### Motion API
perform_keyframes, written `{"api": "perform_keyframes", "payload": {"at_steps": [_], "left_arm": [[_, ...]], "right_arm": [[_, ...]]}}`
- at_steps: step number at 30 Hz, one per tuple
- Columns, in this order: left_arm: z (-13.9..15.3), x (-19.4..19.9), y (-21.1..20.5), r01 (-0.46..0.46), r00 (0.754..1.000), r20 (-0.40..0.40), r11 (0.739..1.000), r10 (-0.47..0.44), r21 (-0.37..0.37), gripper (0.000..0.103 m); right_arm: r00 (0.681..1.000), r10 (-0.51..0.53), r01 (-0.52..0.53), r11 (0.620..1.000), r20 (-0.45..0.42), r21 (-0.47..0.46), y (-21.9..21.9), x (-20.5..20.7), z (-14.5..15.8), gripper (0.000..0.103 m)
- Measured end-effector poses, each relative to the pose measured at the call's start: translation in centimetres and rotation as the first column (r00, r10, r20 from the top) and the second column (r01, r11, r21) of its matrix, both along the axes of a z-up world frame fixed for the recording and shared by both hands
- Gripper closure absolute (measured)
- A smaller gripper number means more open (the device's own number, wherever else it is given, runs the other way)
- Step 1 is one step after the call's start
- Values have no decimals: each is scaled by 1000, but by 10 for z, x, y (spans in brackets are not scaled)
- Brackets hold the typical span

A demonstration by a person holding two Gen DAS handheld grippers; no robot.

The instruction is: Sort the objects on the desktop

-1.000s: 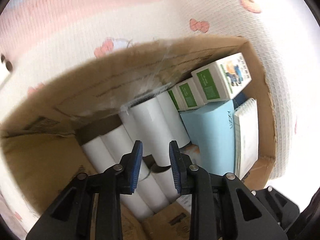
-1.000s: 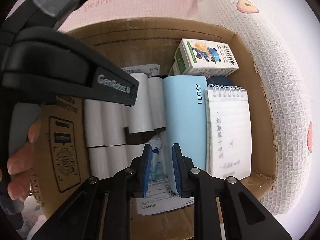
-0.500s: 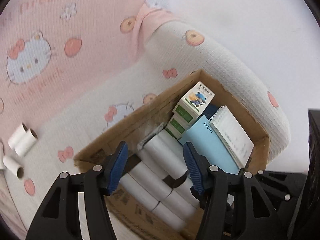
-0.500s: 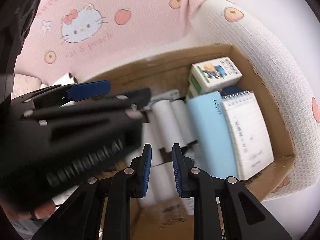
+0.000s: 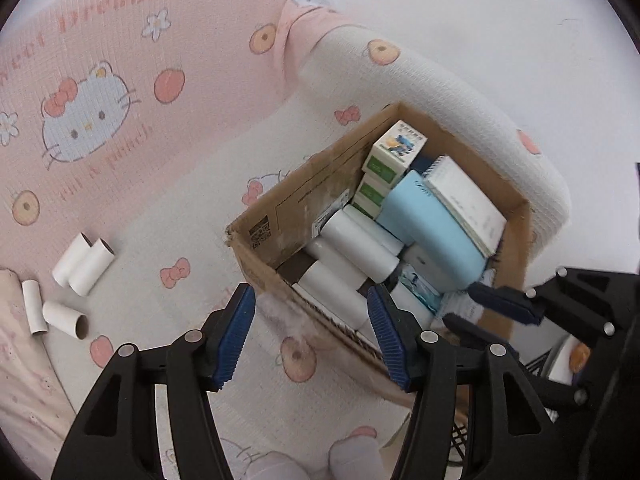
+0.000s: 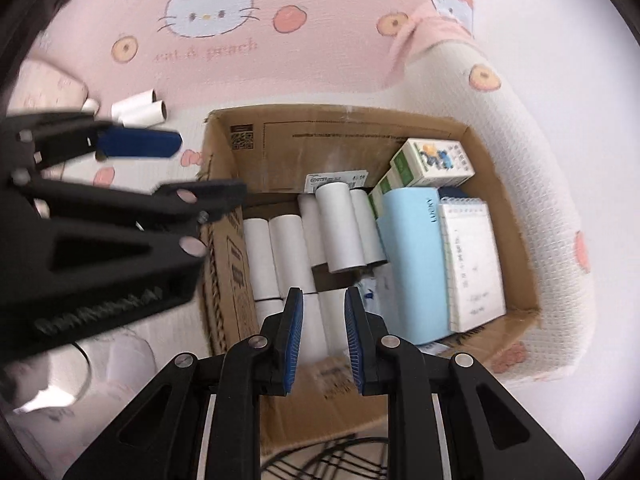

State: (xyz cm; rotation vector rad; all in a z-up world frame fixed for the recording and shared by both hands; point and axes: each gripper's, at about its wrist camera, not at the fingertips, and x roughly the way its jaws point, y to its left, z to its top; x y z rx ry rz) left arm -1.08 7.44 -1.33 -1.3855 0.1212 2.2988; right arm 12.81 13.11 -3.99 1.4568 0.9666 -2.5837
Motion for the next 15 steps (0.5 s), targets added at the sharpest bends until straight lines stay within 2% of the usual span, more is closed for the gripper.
{"api": "perform_keyframes", "payload": {"at_steps": [5, 11, 13, 15], "left_arm": [[12, 18, -10, 19, 1000, 10, 1000, -19, 20, 38], [15, 32, -8, 20, 1000, -24, 1000, -21, -17, 38], [16, 32, -7, 24, 999, -27, 1000, -24, -13, 38], [16, 33, -7, 24, 999, -27, 1000, -25, -17, 38]], "right_arm": [[999, 5, -1, 998, -54, 68, 1, 19, 11, 86], [998, 26, -20, 995, -63, 96, 0, 31, 14, 85], [999, -1, 7, 994, -54, 112, 6, 24, 14, 76], [997, -41, 47, 994, -67, 100, 12, 19, 16, 56]]}}
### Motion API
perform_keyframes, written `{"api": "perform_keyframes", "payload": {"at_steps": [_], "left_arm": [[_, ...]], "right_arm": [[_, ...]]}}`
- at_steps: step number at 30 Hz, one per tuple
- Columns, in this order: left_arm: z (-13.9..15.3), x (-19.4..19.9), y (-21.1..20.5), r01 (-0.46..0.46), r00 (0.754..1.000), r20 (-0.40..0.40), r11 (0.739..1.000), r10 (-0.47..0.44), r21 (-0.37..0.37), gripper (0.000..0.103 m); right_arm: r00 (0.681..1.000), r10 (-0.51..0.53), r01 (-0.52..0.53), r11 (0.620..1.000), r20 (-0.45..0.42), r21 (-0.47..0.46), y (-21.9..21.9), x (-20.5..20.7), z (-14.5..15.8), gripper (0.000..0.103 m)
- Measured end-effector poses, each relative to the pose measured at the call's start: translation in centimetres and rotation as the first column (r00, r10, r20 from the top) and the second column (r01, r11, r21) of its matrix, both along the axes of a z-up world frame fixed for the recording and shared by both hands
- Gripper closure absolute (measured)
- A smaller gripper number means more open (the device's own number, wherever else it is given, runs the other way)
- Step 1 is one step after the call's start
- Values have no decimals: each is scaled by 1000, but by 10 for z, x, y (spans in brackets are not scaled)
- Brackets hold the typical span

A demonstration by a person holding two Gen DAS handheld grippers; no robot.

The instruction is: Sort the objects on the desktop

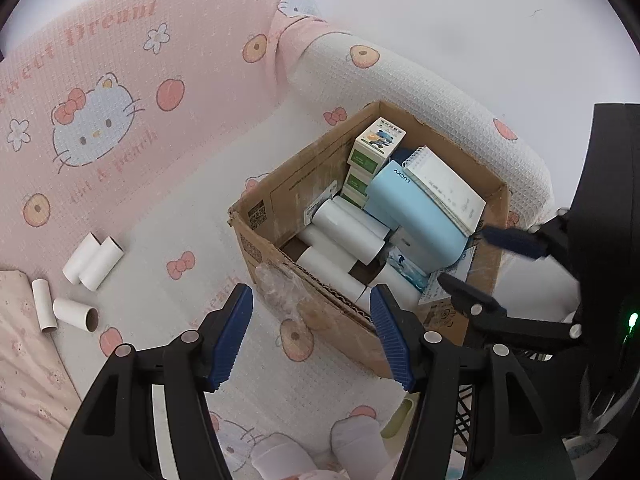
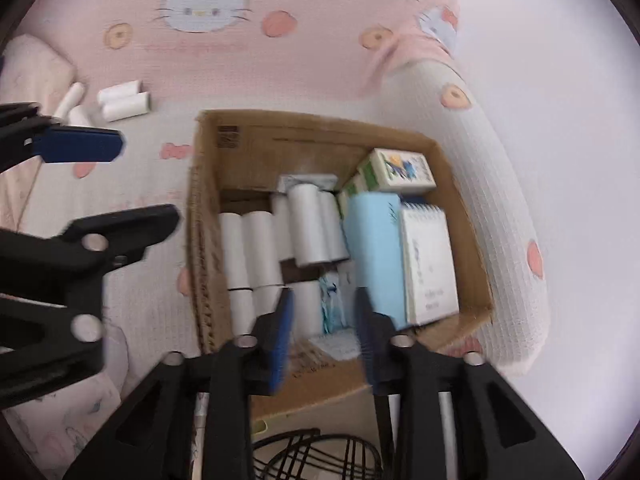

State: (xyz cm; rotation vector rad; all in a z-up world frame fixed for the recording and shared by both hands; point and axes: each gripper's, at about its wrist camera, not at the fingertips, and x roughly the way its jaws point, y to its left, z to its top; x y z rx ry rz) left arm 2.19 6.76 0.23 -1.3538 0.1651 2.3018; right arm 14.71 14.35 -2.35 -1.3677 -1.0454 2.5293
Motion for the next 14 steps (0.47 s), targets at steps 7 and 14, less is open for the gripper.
{"api": "perform_keyframes", "payload": {"at_steps": [7, 14], "left_arm": [[-2, -4, -4, -31, 1000, 3, 1000, 31, 1, 38], [-4, -5, -5, -46, 999, -13, 998, 45, -32, 38]], "right_arm": [[998, 63, -62, 997, 10, -45, -4, 5, 1, 47], [998, 61, -60, 997, 6, -39, -7, 5, 1, 47]]}}
